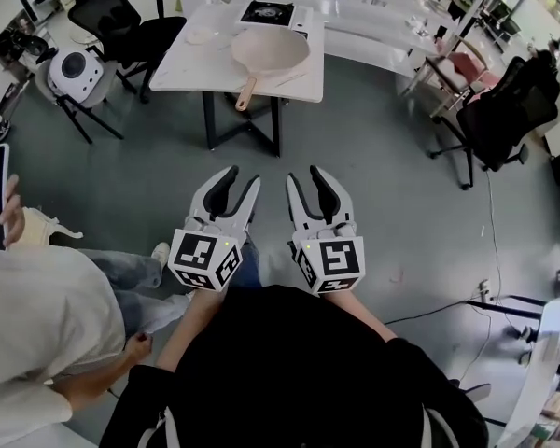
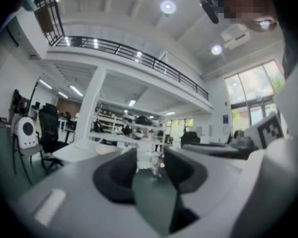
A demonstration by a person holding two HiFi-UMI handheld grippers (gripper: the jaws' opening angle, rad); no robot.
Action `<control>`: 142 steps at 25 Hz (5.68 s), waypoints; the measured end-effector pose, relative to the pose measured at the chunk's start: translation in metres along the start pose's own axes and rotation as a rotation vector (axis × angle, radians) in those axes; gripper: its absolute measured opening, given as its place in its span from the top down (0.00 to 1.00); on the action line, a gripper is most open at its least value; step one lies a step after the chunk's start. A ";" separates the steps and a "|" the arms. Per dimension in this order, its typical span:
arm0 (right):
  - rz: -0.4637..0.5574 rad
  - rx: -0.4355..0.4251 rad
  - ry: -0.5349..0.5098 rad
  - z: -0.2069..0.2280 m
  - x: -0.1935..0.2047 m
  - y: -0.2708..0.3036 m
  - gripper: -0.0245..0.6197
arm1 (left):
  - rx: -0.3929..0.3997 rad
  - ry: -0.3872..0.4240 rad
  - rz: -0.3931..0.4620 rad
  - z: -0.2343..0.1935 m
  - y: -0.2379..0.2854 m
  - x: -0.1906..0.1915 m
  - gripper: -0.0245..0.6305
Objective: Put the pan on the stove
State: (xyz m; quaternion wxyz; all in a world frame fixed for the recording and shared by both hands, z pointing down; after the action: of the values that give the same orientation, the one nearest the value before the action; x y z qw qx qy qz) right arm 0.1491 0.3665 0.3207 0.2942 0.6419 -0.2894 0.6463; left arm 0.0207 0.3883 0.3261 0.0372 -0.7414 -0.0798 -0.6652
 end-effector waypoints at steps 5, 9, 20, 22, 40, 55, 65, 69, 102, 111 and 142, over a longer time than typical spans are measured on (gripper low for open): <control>-0.011 0.016 0.010 0.017 0.005 0.039 0.77 | 0.024 -0.021 -0.013 -0.027 0.039 -0.001 0.70; -0.032 0.034 0.026 0.040 0.014 0.088 0.77 | 0.053 -0.038 -0.032 -0.056 0.089 0.001 0.70; -0.099 0.082 0.073 0.106 0.036 0.225 0.77 | 0.195 -0.062 -0.120 -0.131 0.233 0.006 0.70; -0.123 0.099 0.072 0.118 0.043 0.243 0.77 | 0.226 -0.063 -0.138 -0.139 0.256 0.009 0.70; -0.239 0.151 0.144 0.158 0.082 0.320 0.77 | 0.365 -0.139 -0.295 -0.182 0.358 0.043 0.70; -0.304 0.006 0.206 0.169 0.109 0.341 0.77 | 0.400 -0.292 -0.441 -0.186 0.397 0.072 0.68; -0.364 -0.045 0.347 0.170 0.142 0.347 0.77 | 0.418 -0.454 -0.605 -0.202 0.411 0.116 0.60; -0.388 -0.093 0.464 0.165 0.156 0.349 0.71 | 0.461 -0.501 -0.673 -0.203 0.415 0.131 0.57; -0.592 -0.756 1.019 0.130 0.216 0.388 0.60 | 1.024 -0.600 -0.918 -0.149 0.437 0.183 0.55; -0.595 -0.867 0.965 0.130 0.216 0.390 0.64 | 1.034 -0.612 -0.889 -0.146 0.437 0.183 0.60; -0.624 -0.959 0.799 0.153 0.133 0.383 0.64 | 0.941 -0.599 -0.716 -0.125 0.448 0.096 0.59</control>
State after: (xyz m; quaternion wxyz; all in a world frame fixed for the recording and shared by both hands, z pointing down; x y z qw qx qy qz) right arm -0.0383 0.0003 0.4562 0.8011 0.2072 -0.2145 0.5190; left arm -0.0173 -0.0666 0.4587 0.1100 -0.7267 -0.6103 -0.2955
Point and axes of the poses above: the fingertips, and each gripper's own axes: y forward along the fingers, z to its right, x out of its underside, the point moved 4 cm from there along -y, backward along the fingers, and after that the axes turned 12 degrees about -x, right-handed, at the moved point
